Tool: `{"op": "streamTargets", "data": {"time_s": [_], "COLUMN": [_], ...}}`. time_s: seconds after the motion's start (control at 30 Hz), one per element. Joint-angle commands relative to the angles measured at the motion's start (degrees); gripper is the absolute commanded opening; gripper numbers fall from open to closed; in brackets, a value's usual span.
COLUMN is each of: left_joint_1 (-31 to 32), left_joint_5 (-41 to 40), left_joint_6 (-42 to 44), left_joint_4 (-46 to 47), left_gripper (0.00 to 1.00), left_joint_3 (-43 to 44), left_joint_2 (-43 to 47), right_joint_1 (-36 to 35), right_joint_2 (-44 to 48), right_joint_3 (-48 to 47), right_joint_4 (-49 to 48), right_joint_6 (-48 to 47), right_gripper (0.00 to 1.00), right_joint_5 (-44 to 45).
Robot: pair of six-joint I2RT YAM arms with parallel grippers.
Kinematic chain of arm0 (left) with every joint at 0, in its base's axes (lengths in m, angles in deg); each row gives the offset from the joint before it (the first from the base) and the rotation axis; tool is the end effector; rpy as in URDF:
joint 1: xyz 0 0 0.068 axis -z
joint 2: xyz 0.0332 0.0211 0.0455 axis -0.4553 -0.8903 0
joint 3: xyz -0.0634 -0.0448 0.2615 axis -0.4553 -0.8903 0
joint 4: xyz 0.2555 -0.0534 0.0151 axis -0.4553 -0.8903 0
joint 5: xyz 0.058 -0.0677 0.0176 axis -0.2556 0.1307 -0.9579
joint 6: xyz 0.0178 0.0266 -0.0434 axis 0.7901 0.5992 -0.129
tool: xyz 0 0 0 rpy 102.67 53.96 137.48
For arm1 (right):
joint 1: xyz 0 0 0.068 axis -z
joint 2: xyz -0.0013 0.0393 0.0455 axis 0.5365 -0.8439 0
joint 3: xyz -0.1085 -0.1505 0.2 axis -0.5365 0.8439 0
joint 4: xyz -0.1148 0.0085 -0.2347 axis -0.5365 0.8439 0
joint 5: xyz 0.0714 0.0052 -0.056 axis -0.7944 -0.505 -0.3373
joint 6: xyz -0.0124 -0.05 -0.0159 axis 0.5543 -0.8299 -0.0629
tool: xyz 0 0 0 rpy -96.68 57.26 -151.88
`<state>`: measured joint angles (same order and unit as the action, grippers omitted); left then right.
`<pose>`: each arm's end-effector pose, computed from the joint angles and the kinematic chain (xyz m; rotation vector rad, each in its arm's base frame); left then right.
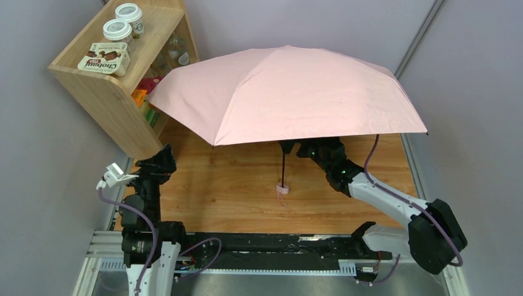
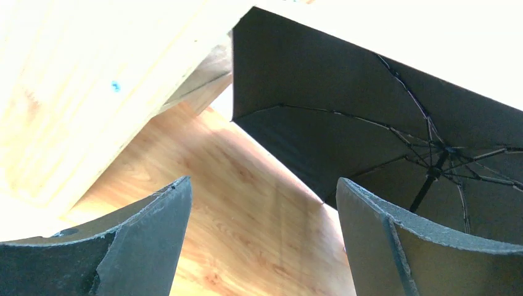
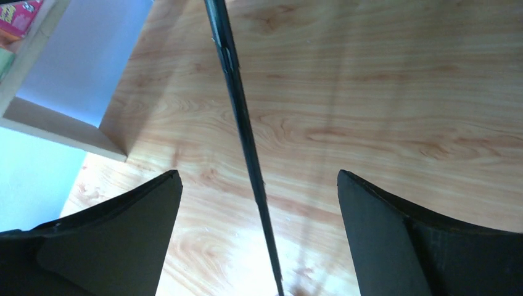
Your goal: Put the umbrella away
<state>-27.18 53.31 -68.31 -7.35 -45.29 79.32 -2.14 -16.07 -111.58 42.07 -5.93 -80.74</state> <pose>0.0639 0.0063 0.2989 -0.7103 1.2330 -0.5709 0.2135 0.1430 0.2523 0.0201 1.9250 0.7049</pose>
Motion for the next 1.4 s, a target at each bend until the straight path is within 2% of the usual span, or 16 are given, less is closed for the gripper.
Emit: {"op": "streamTargets", "data": {"time_s": [0.0, 0.03, 0.13, 0.2, 0.3, 0.37, 0.47, 0.53, 0.63, 0.7, 0.83, 0.93, 1.03, 1.17, 1.27, 1.37], "left_joint_1": [-0.43, -0.43, -0.43, -0.43, -0.43, -0.43, -0.43, -0.43, -0.43, -0.43, -0.43, -0.25, -0.34, -0.43, -0.34, -0.34], "left_joint_5": [-3.92, -3.74, -6.54, -6.47, -6.19, -5.84, 0.89, 6.69, 11.19, 15.06, 17.88, 27.6, 39.72, 52.22, 56.38, 59.45], "left_joint_6": [-1.56, -1.91, -3.06, -1.74, -1.02, -2.51, 1.75, 5.53, 9.07, 11.62, 12.06, 9.53, 5.22, -1.63, -5.07, -13.39], "left_joint_4": [-20.73, -22.59, -36.87, -41.13, -45.0, -46.84, -43.97, -40.02, -36.5, -34.48, -34.56, -31.58, -24.03, -8.13, 0.38, 10.15], "left_gripper": [0.93, 0.93, 0.93, 1.0, 1.0, 1.0, 0.97, 0.95, 0.94, 0.92, 0.91, 0.87, 0.78, 0.75, 0.74, 0.74], "left_joint_3": [6.25, 8.26, 15.56, 19.96, 25.4, 28.47, 31.3, 32.89, 35.69, 36.32, 35.09, 30.63, 24.82, 16.73, 16.11, 13.13], "left_joint_2": [2.29, 4.3, 3.63, 3.97, 4.41, 4.59, 4.68, 4.94, 4.33, 4.32, 3.71, 0.55, -2.7, -7.18, -11.31, -13.42], "right_joint_1": [-2.32, -2.59, -2.85, -2.94, -3.11, -3.2, -3.2, -3.2, -3.12, -3.2, -3.12, -3.12, -3.12, -3.03, -2.94, -2.85], "right_joint_2": [-5.86, -7.26, -11.22, -13.42, -16.93, -19.05, -22.12, -23.27, -22.66, -21.26, -16.7, -11.08, -5.1, -0.61, 0.98, 2.04], "right_joint_3": [-5.01, -5.1, -6.33, -7.21, -7.91, -9.57, -12.91, -14.85, -15.56, -14.68, -13.45, -12.31, -14.41, -18.18, -20.65, -20.66], "right_joint_4": [-8.2, -10.12, -12.69, -13.56, -17.78, -18.49, -18.24, -17.09, -15.86, -15.5, -14.02, -14.36, -10.51, -7.07, -5.22, -6.53], "right_joint_6": [2.27, 2.18, 3.49, 3.67, 1.83, 1.48, -0.89, -1.77, -2.57, -2.39, -0.64, 1.56, 2.7, 3.06, 3.41, 4.28], "right_gripper": [1.0, 1.0, 1.0, 0.92, 0.76, 0.7, 0.47, 0.39, 0.07, 0.0, 0.0, 0.0, 0.0, 0.0, 0.0, 0.0], "right_joint_5": [4.4, 4.59, 7.21, 9.68, 9.25, 9.16, 6.96, 7.05, 6.96, 6.26, 1.61, -6.45, -10.96, -15.18, -16.41, -16.86]}}
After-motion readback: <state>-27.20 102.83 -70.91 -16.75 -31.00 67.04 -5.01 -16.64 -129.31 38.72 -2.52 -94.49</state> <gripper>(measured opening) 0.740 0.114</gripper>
